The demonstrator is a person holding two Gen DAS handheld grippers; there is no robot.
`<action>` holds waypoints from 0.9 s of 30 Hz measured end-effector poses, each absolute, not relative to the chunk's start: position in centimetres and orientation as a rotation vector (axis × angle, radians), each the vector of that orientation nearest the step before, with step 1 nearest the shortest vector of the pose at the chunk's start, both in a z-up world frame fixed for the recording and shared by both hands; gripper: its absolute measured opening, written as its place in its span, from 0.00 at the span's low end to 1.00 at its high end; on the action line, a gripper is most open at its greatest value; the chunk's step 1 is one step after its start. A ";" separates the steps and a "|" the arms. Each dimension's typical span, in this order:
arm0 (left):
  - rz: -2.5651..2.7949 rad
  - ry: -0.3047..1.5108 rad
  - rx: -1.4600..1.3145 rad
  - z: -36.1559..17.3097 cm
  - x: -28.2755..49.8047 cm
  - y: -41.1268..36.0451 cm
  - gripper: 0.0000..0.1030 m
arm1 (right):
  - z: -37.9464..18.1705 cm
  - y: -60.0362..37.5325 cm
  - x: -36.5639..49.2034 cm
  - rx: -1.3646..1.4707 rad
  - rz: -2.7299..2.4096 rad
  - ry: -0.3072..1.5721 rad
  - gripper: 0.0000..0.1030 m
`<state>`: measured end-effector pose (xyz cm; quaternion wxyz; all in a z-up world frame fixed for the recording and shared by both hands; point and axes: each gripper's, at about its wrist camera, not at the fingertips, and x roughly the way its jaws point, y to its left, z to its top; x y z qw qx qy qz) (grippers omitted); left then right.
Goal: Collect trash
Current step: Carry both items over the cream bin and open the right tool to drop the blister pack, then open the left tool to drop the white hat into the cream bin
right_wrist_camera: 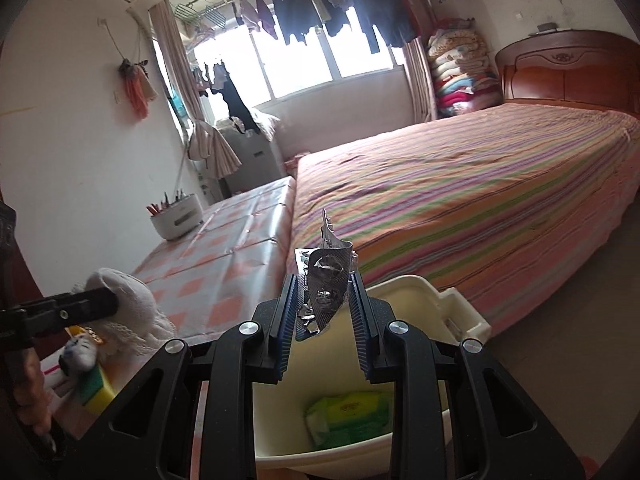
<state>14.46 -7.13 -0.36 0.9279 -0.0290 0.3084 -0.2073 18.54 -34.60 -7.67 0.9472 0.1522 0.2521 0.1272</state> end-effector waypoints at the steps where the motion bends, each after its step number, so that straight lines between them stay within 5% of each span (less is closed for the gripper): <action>1: -0.429 0.631 -0.058 -0.3 14.4 -7.3 0.42 | -7.8 -34.4 18.6 0.296 0.245 0.520 0.26; 4: -0.437 0.631 -0.058 -0.1 14.3 -7.8 0.42 | -7.8 -34.1 18.6 0.292 0.235 0.526 0.30; 10: -0.441 0.641 -0.054 -0.3 14.2 -8.6 0.42 | -7.4 -34.2 18.2 0.300 0.201 0.499 0.68; 27: -0.476 0.663 -0.092 -1.0 15.8 -11.4 0.42 | -6.8 -39.2 16.8 0.507 0.131 0.407 0.79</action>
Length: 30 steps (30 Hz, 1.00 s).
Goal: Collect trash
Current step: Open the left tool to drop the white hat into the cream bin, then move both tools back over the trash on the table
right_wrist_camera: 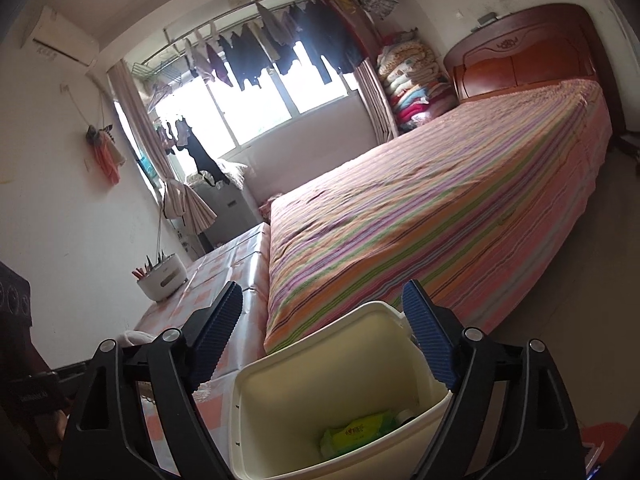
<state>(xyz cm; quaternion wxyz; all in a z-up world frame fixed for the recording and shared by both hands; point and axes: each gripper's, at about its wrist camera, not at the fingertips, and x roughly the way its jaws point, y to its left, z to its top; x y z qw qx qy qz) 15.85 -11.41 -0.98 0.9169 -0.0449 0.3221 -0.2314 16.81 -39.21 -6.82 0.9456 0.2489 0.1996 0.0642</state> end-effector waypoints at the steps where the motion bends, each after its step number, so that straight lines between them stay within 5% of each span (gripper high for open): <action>1: -0.477 0.667 -0.096 -1.2 16.0 -11.6 0.43 | -7.0 -39.4 16.9 0.518 0.128 0.412 0.79; 10: -0.534 0.666 -0.062 -1.5 16.0 -14.5 0.46 | -7.4 -39.7 17.0 0.557 0.133 0.421 0.79; 14: -0.519 0.645 -0.009 -1.5 15.3 -15.5 0.69 | -7.4 -39.4 17.0 0.555 0.135 0.421 0.79; 20: -0.498 0.625 -0.025 -1.0 14.8 -15.1 0.80 | -7.4 -38.9 17.1 0.544 0.145 0.427 0.79; 30: -0.418 0.580 -0.071 1.2 13.8 -11.4 0.80 | -6.6 -36.2 18.0 0.524 0.209 0.421 0.81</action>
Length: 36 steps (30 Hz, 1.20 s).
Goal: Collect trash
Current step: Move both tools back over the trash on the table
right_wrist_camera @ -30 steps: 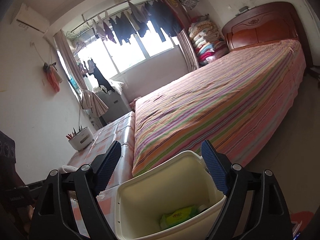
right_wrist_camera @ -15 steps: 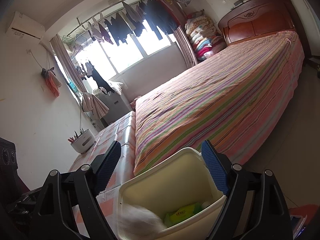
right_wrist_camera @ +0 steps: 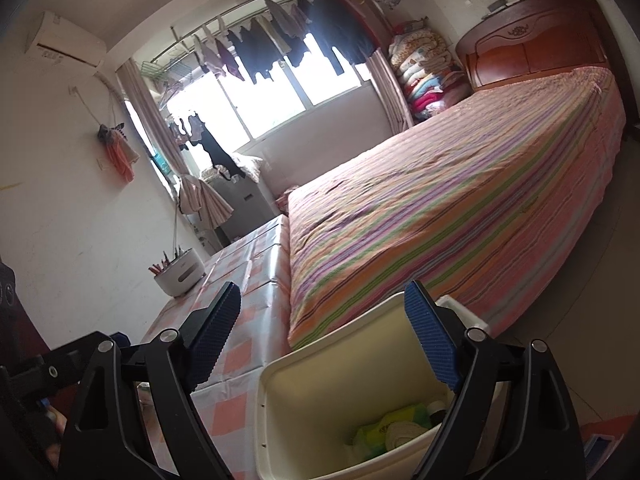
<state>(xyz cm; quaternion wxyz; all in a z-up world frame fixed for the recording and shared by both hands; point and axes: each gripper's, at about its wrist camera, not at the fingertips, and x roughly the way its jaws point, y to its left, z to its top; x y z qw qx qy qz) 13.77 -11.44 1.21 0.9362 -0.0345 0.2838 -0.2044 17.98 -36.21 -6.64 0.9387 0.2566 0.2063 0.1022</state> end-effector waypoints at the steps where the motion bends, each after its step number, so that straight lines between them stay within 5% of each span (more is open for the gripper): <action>1: -0.407 0.575 -0.068 1.4 13.6 -11.0 0.80 | -6.5 -35.7 18.1 0.518 0.219 0.420 0.81; 23: -0.102 0.578 -0.187 1.8 11.6 6.0 0.80 | -6.0 -21.2 20.3 0.405 0.535 0.487 0.81; 36: 0.311 0.596 -0.302 0.7 7.9 24.1 0.80 | -7.4 -8.7 20.7 0.285 0.840 0.611 0.86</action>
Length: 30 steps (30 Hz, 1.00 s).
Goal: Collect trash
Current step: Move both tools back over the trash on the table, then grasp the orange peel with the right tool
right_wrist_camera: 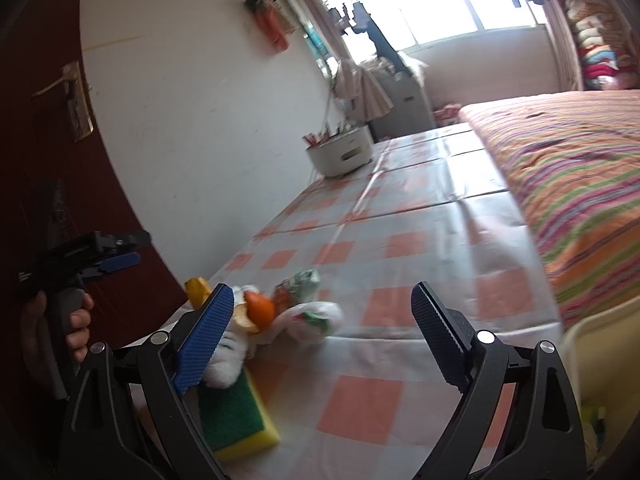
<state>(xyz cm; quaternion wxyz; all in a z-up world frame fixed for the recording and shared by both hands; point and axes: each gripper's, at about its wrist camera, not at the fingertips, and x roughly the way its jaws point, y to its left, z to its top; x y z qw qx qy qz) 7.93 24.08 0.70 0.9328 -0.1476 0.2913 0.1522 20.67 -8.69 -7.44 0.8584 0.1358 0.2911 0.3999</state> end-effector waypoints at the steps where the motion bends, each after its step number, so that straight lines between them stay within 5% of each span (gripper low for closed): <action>1: 0.323 0.619 -0.316 0.1 8.1 25.0 0.80 | -7.6 -7.9 20.7 0.278 0.863 0.620 0.86; 10: 0.339 0.742 -0.410 -4.6 10.0 28.2 0.80 | -6.6 -2.5 20.1 0.145 0.999 0.631 0.84; 30: 0.359 0.884 -0.445 -7.5 11.4 30.9 0.80 | -9.4 2.0 23.0 0.072 1.066 0.833 0.43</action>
